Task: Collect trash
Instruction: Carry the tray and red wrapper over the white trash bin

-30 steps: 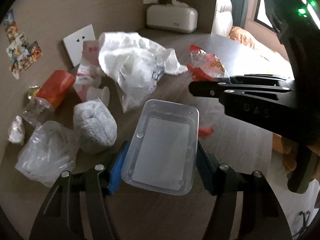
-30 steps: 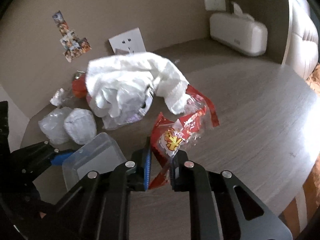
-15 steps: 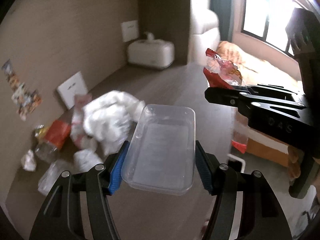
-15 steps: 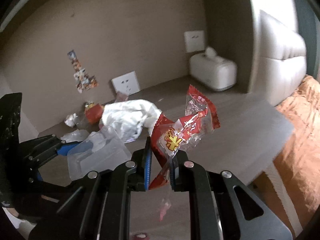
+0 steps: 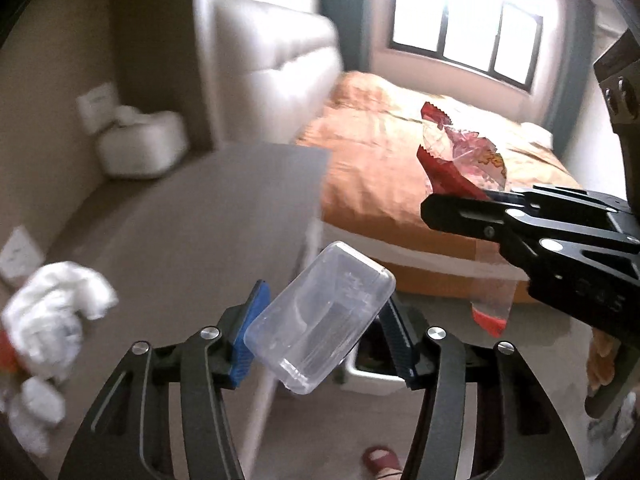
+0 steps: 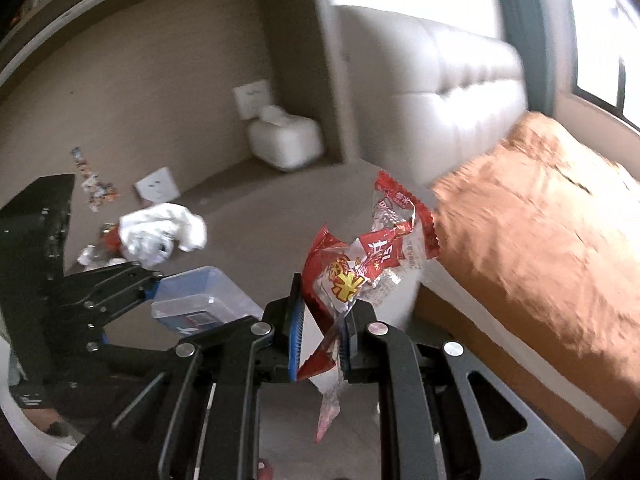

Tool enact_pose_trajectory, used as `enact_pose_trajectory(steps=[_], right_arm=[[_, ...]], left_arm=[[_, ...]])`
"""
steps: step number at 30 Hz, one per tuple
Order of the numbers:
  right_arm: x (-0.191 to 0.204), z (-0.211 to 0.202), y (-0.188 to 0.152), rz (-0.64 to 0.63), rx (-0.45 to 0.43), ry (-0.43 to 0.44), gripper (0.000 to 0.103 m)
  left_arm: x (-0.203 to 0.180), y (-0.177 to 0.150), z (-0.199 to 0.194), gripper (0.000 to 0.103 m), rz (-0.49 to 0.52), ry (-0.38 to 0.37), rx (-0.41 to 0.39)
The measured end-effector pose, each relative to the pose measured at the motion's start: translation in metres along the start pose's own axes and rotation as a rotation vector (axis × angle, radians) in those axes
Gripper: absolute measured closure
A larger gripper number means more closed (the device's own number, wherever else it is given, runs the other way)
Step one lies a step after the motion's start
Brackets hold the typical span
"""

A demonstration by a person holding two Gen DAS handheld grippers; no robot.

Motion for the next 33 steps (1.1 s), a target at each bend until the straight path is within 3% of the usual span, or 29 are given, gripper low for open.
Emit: enact_pose_trajectory(steps=[7,14,25,33], right_arm=[[-0.068,0.012,-0.075,0.131,0.089,-0.063,0.087],[-0.117,0.058,-0.162,0.253,0.177,-0.075,0.087],[-0.155,0.182,-0.292,0.322,0.272,-0.034,0.087],[-0.163,0.271,-0.375,0.29,0.369,-0.001,0.087]], left_arm=[[-0.06,-0.022,0.081,0.05,0.061,-0.075,0.113],[-0.1,-0.075,0.182,0.05,0.108,-0.135,0.245],[-0.105,-0.184,0.334,0.05,0.145,-0.148,0.384],[-0.098,-0.248,0.427,0.05,0.151,-0.153,0.423]])
Point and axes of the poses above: each gripper's, at about its wrist camera, not at the fingertips, and z roughly the way its jaws point, x to its left, y to its top, the point moved 10 cm from there along z, roughly the way its jaws point, and after that the axes turned 15 degrees about -z, right-handed, at the moved point
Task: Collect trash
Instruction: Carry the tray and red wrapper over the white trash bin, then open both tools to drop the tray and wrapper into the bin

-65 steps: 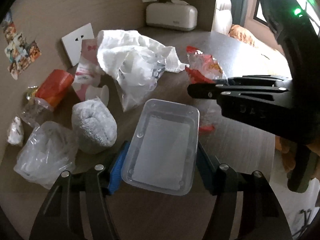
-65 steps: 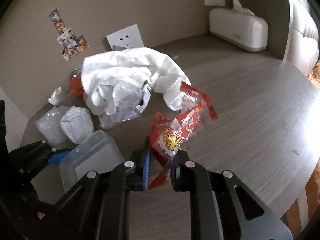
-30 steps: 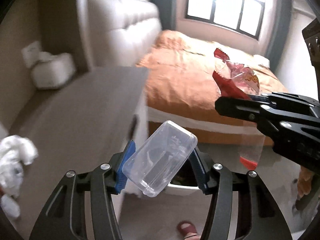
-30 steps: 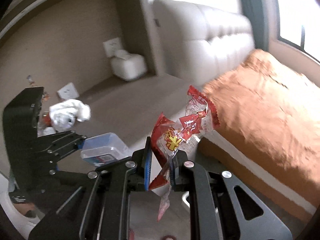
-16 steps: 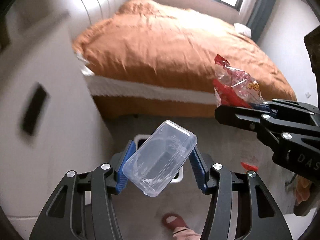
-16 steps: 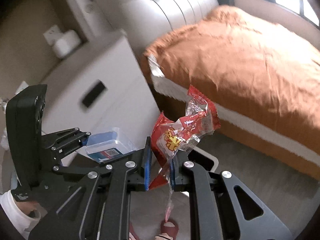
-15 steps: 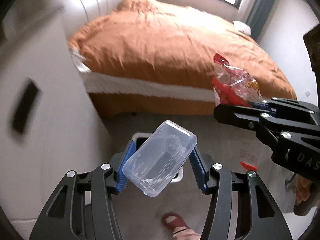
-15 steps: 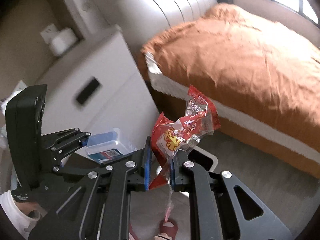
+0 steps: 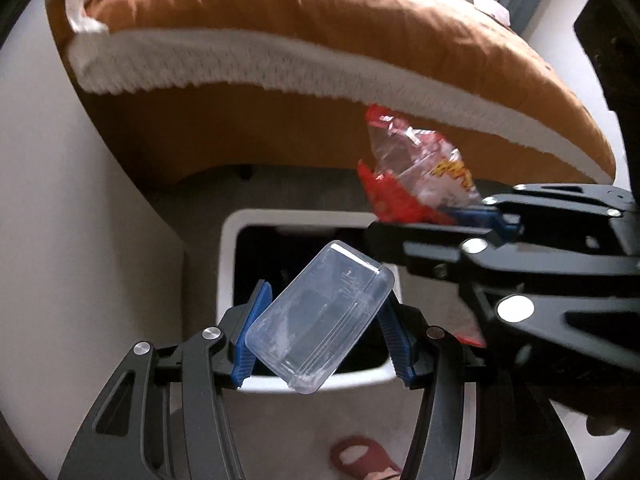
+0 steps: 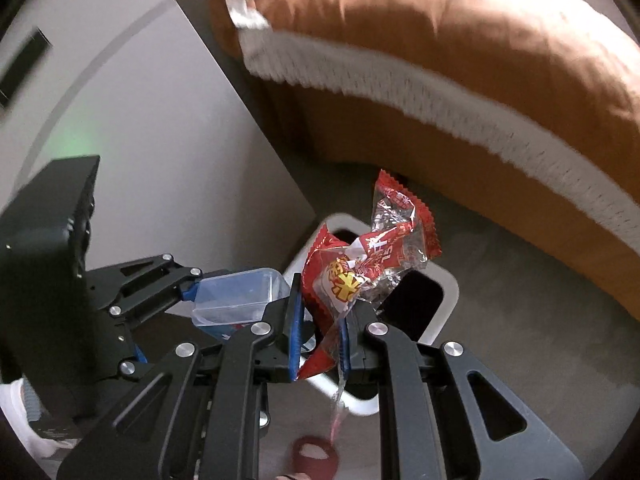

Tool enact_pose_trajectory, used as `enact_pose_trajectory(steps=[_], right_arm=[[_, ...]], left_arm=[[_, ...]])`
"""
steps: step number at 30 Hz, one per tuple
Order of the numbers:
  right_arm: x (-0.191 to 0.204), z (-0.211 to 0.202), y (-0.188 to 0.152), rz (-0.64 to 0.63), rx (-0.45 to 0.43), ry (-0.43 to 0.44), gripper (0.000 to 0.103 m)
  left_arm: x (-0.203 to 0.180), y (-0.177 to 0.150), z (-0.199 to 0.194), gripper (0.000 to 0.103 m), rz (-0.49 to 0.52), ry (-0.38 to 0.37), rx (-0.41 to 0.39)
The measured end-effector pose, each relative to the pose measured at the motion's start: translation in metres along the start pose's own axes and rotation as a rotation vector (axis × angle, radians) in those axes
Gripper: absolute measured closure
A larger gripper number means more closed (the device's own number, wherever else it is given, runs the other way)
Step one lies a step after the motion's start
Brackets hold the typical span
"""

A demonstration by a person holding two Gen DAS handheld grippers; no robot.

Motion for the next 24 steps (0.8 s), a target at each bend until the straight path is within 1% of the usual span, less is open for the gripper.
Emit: enact_pose_trajectory(steps=[3,6,7,8,9,10,11,15,16,17,19,24], right_arm=[[-0.009,0.026,-0.011,-0.007,0.024,-0.001,0.087],[-0.014,0.042,-0.02,-0.011,0.037,0.0,0.087],[-0.014,0.045,-0.021,-0.012,0.043,0.006,0.086],[-0.015,0.049,-0.023,-0.014,0.055,0.006,0.074],[-0.017,0.053,-0.024,-0.014,0.067,0.0,0.056],[-0.022,0.054,-0.023,0.003,0.06,-0.013,0.02],[-0.025,0.053,-0.022,0.015,0.051,-0.015,0.004],[-0.036,0.046,-0.016,0.009,0.059,-0.042,0.005],[-0.036,0.042,-0.014,0.013,0.055,-0.033,0.005],[-0.034,0.037,-0.012,0.015,0.054,-0.016,0.005],[-0.032,0.03,-0.01,0.008,0.057,-0.036,0.005],[-0.024,0.003,-0.001,0.015,0.05,-0.039,0.005]], left_arm=[[0.004,-0.007,0.025,0.05,0.009,-0.003,0.016],[0.008,-0.013,0.039,0.05,0.031,0.009,0.021],[0.01,-0.015,0.044,0.049,0.039,0.012,0.026],[0.012,-0.018,0.046,0.047,0.038,0.015,0.035],[0.015,-0.019,0.05,0.023,0.029,0.018,0.043],[0.02,-0.02,0.054,0.006,0.019,0.038,0.048],[0.024,-0.021,0.054,0.005,0.015,0.051,0.035],[0.027,-0.023,0.052,0.005,0.022,0.066,0.043],[0.028,-0.021,0.05,0.005,0.022,0.069,0.041],[0.029,-0.02,0.046,0.005,0.018,0.072,0.037],[0.029,-0.016,0.042,0.005,0.009,0.064,0.038],[0.031,-0.006,0.016,0.005,-0.014,0.071,0.025]])
Point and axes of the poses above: each gripper's, at about its wrist camera, not at the fingertips, and z roughly the way its jaws point, x to its left, y to its top, the point moved 10 cm from there along z, roughly the way its jaws point, and after that the axes turned 15 degrees about -z, right-handed, at the moved point
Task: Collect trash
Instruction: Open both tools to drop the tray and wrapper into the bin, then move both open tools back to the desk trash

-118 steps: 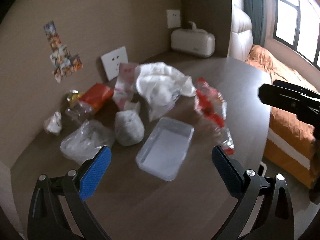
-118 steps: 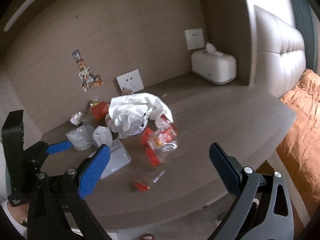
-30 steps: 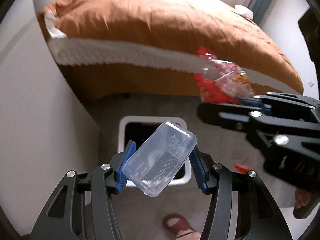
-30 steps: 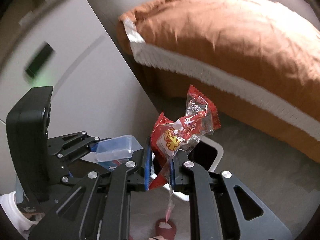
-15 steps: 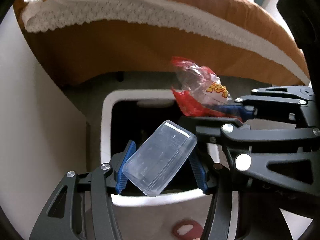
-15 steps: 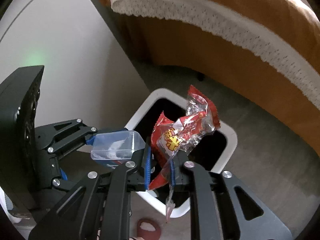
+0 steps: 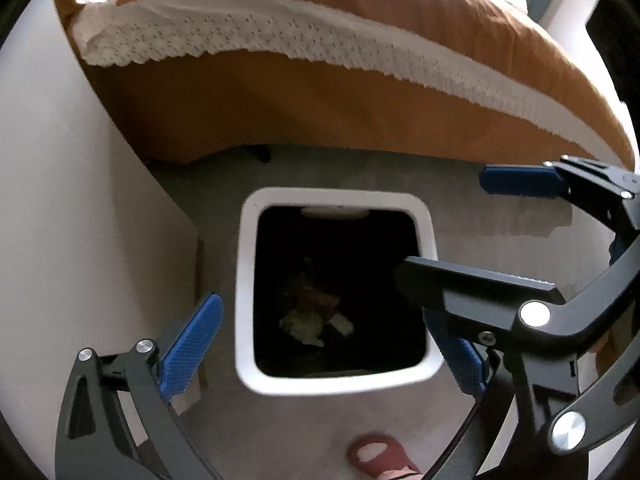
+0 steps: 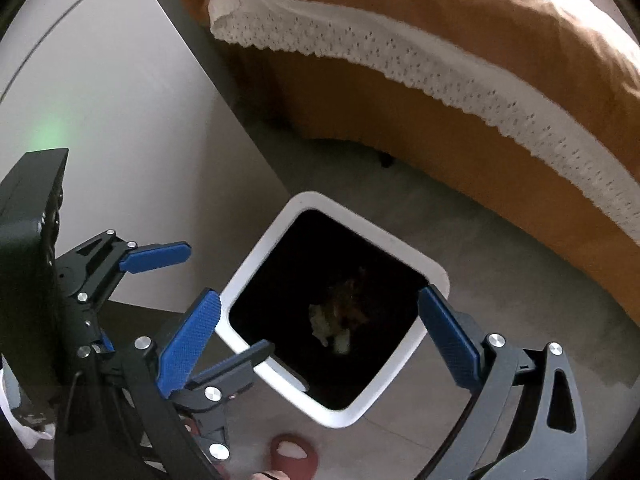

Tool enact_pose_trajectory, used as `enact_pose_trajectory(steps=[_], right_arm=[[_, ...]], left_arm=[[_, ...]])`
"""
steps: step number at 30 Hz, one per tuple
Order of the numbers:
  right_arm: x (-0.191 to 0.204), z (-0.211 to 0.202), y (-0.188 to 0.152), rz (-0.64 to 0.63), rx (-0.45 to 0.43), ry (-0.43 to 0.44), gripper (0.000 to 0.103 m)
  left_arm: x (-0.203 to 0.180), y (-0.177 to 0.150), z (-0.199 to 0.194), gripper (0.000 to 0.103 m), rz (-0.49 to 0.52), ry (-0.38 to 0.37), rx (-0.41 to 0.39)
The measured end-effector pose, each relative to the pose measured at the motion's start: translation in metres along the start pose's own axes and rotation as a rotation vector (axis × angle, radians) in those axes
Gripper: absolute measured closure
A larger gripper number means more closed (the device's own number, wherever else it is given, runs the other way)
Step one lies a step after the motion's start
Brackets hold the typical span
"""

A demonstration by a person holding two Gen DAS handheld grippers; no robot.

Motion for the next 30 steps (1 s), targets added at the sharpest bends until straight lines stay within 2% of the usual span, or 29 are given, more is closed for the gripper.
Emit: enact_pose_trajectory(steps=[5,10,15,17,22,30], right_arm=[[0.011,-0.036,0.009,0.006,-0.019,-0.014,0.005],[0.025,-0.089,0.017,0.018,-0.046,-0.027,0.005],[0.044,-0.152,0.034,0.024,-0.1,-0.033,0.005],[0.054,-0.177,0.042,0.013,-0.125,-0.041,0.005],[0.087,-0.255,0.074,-0.025,-0.229,-0.059,0.005],[0.144,-0.344,0.117,-0.113,-0.349,-0.058,0.005]], left_arm=[[-0.002,0.012,-0.041,0.005,-0.014,0.004,-0.026],[-0.009,0.023,-0.092,0.005,-0.031,0.009,-0.061],[-0.016,0.029,-0.168,0.005,-0.056,0.0,-0.116],[-0.016,0.032,-0.195,0.005,-0.06,0.018,-0.14],[-0.016,0.042,-0.276,0.005,-0.089,0.02,-0.208],[-0.003,0.04,-0.396,0.005,-0.124,0.05,-0.317]])
Point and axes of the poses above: each gripper's, at about its wrist camera, not at the fingertips, and z roughly the way its jaws point, x to its left, y to its top, the point moved 10 cm from there along z, roughly the way its jaws point, and after that the axes turned 15 degrees about -z, right-handed, at the moved point
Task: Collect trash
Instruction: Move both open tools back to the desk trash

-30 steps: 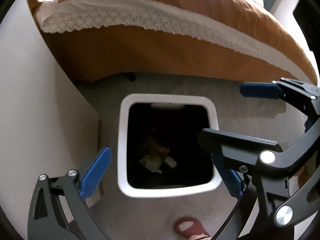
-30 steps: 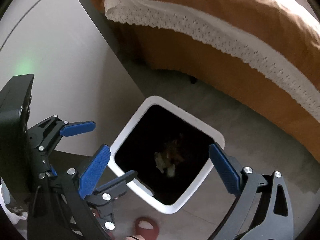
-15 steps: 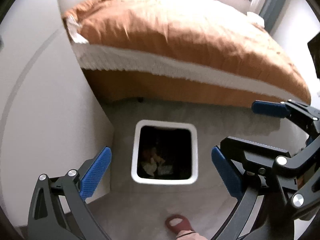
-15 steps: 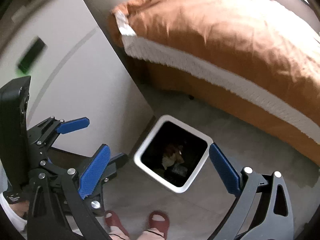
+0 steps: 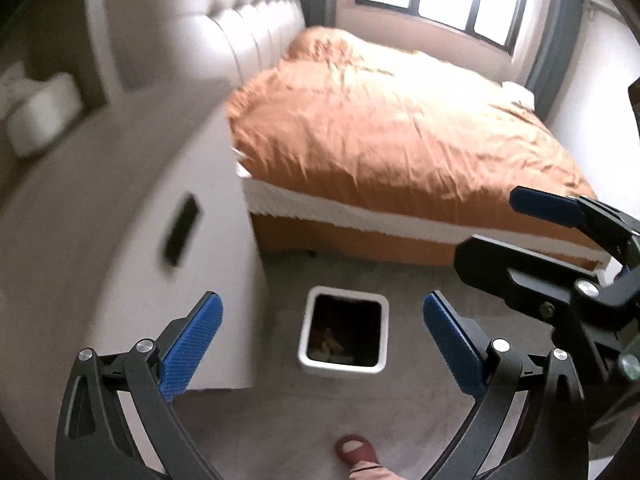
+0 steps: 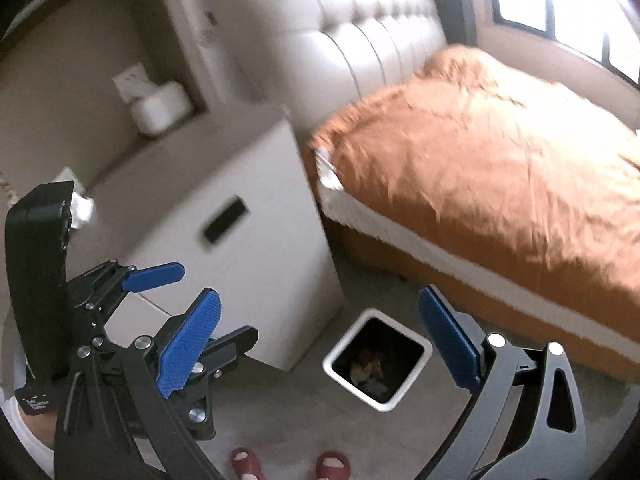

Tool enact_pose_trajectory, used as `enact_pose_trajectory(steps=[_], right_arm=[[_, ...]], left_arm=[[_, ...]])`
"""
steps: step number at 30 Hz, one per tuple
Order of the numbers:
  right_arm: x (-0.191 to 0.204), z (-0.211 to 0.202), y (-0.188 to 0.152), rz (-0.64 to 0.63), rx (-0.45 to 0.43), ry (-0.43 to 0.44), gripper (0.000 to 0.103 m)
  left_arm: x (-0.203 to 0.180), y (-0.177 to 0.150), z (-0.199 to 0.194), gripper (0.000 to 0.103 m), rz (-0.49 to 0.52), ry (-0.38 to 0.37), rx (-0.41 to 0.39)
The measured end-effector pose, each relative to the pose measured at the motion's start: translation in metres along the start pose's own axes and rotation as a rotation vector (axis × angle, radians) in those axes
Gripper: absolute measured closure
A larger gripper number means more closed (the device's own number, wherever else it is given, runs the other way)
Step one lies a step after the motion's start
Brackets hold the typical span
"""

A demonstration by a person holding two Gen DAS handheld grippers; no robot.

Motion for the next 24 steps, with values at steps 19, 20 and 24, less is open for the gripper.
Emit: enact_pose_trajectory(steps=[19,20,24], right_arm=[[0.323,-0.009,0.106,-0.431,-0.134,0.455,0.005],[0.341,-0.006,0.105,-0.449,-0.128,0.479,0.005],[0.4,0.006,0.1,-0.505,-0.1,0.532,0.005]], left_arm=[[0.276,-0.046,-0.235,0.005,-0.407,0.419,-0.237],[0.296,-0.054,-0.246,0.005,-0.434,0.448,-0.247],[0.357,-0.077,-0.273,0.005,-0.507,0.499,-0.254]])
Point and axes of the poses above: each gripper's, at about its wrist camera, not at the fingertips, and z roughly the way its jaws point, x to its left, y to its top, the point moved 10 cm from there along z, roughly the way its jaws point, and after that the axes turned 15 degrees about -z, right-handed, at the moved point
